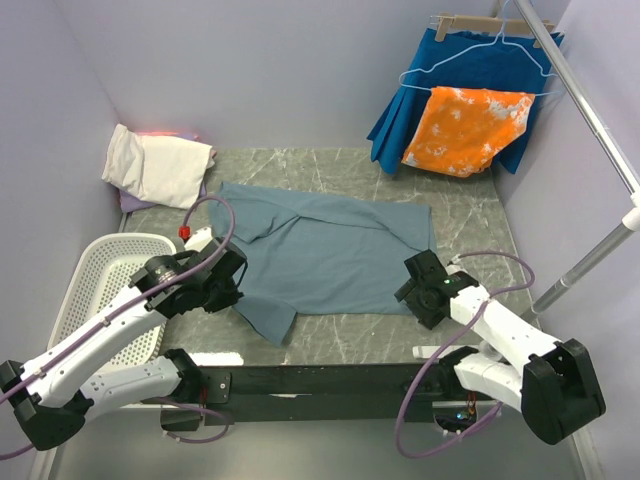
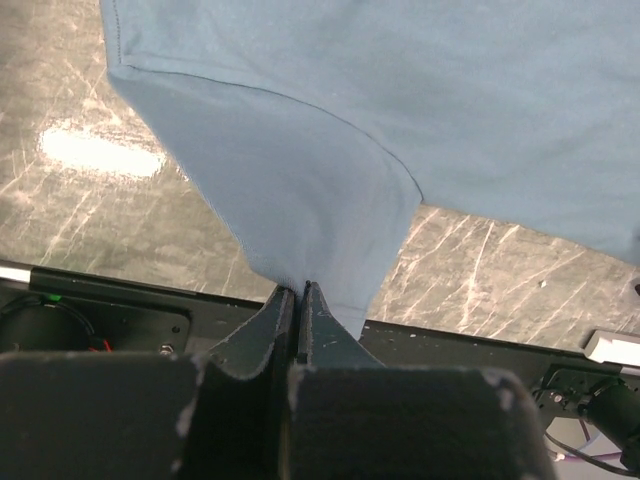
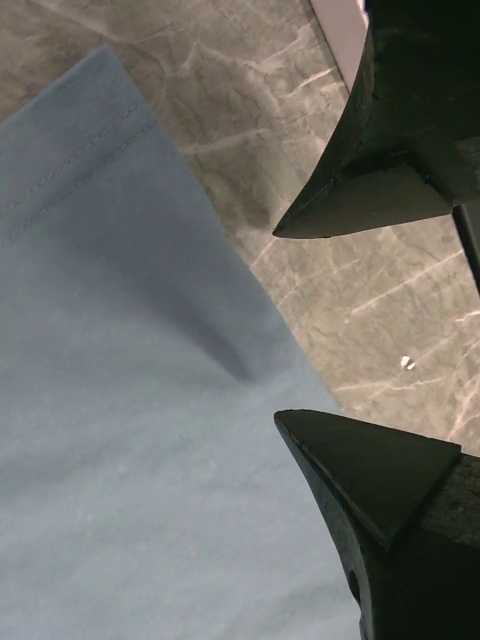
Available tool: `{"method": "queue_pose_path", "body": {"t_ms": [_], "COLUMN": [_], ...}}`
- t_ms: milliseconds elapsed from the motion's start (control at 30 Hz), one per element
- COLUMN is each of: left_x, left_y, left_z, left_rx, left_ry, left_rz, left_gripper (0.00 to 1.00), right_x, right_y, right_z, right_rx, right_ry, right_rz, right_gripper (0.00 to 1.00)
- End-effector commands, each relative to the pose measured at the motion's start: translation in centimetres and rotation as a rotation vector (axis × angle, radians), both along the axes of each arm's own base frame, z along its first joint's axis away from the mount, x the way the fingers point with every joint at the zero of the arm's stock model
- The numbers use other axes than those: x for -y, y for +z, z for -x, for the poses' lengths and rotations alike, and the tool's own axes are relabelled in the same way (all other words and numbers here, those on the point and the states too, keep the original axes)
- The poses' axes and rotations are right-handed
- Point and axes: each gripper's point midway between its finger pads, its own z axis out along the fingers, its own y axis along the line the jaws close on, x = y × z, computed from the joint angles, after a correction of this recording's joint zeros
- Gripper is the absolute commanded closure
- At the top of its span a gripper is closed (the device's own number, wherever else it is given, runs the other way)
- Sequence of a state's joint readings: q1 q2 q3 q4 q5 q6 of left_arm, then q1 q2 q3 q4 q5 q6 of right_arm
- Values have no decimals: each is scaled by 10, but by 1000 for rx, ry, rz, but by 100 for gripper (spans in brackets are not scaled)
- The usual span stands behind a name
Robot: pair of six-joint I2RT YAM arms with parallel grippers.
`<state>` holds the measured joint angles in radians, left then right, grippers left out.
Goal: Fold and stack the t-shirts
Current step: Grap the side of the flattened tshirt closest away from the robot with both arms
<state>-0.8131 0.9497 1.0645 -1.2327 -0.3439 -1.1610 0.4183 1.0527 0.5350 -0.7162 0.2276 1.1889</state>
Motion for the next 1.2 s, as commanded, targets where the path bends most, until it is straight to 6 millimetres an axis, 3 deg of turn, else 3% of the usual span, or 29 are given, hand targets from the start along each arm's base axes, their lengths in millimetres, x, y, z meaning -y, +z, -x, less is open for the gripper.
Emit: {"method": "queue_pose_path", "body": {"t_ms": [0,200,367,400,433,500,800,1000,1167], "left_x": [1,0,0,0,1,1,-9,-8,-8], "left_y": [1,-3,-7,-8,-8,-9,-1,5,3], "left_z": [-4,-3,-3,-3,-3,-3,-5,-35,-64], "left_rx": [34,17,5,4,2,-2,8,62,103], "left_ry": [-19,-14,-7,-6,-5,-2,52,91,100], "left_rz": [6,3,0,1,2,1,-25,-41,-58], "left_gripper": [99,99,99,99,99,99,99,99,99], "right_x": [-2,-1,-3,-3,-1,0,-8,-17,-17], "right_y": [-4,-20,-23,-23,-23,-22,8,53,61], "right_z": [-10,-12,-17,-18,-17,-16,-6,-39,-64], "right_rx": [59,48,39,45,48,52,107,215,212], "right_ry": [-68,-67,-48,-42,-42,-37,47,110,167], "right_rz": [-29,-11,-3,0,9,6,0,18,93], "right_gripper": [25,30,47,56,84,100,100,100,100]}}
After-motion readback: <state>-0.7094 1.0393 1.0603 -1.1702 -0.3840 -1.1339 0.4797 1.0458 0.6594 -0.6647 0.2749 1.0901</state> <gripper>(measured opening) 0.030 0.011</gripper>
